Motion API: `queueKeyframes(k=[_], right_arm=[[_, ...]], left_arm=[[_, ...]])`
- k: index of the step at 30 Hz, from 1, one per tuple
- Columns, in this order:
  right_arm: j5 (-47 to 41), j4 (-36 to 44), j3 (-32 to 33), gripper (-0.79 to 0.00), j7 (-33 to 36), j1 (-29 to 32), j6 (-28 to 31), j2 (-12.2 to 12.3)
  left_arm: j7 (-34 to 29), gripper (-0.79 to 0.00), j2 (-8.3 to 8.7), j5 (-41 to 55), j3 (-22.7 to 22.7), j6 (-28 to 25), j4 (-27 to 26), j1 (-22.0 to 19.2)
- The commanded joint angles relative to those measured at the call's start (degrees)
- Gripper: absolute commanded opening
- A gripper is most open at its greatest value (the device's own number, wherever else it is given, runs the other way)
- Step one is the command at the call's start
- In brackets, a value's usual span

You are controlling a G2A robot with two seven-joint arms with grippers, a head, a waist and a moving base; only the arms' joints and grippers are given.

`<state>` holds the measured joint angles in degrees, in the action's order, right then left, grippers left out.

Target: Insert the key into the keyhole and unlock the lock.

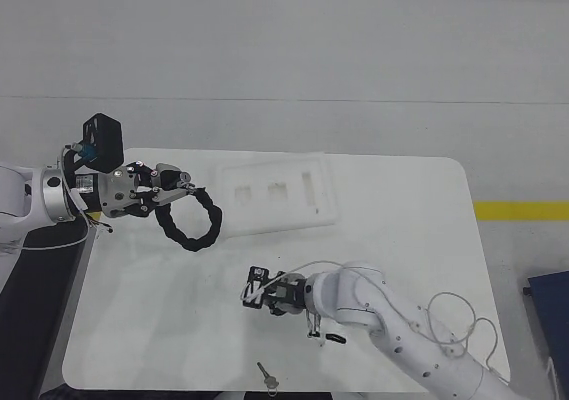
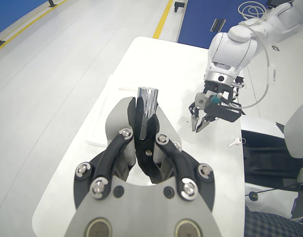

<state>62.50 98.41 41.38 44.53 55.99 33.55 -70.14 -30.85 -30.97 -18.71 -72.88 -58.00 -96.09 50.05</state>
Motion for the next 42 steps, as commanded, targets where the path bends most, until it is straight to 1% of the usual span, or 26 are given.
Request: queueKeyframes(k=[1,6,9,17,30,32,38,42], right_arm=[[-0.6,3.1,1.4,-0.785,1.7,2.0,1.6,0.8],[0.1,9.3,3.1,-0.785,5.1,7.1,4.6,2.4],[2.1,12.9,3.7,-0.785,5.4,10.1,6.2,3.3],[7.8,16.8,4.7,-0.785,1.0,16.9,8.9,5.1],[7.5,16.4,5.1,-0.785,0.5,17.1,8.4,5.1],[7.8,16.7,5.1,-0.785,1.4,17.1,9.0,5.3],[5.8,15.8,2.0,-0.785,3.4,19.7,12.8,5.8],[3.6,13.6,-0.6,-0.785,3.7,19.9,11.5,5.5]], left_arm=[[0.0,-0.785,0.0,0.0,0.0,0.0,0.0,0.0],[0.0,-0.785,0.0,0.0,0.0,0.0,0.0,0.0],[0.0,-0.785,0.0,0.0,0.0,0.0,0.0,0.0],[0.0,-0.785,0.0,0.0,0.0,0.0,0.0,0.0],[0.0,-0.785,0.0,0.0,0.0,0.0,0.0,0.0],[0.0,-0.785,0.0,0.0,0.0,0.0,0.0,0.0],[0.0,-0.785,0.0,0.0,0.0,0.0,0.0,0.0],[0.0,-0.785,0.0,0.0,0.0,0.0,0.0,0.0]])
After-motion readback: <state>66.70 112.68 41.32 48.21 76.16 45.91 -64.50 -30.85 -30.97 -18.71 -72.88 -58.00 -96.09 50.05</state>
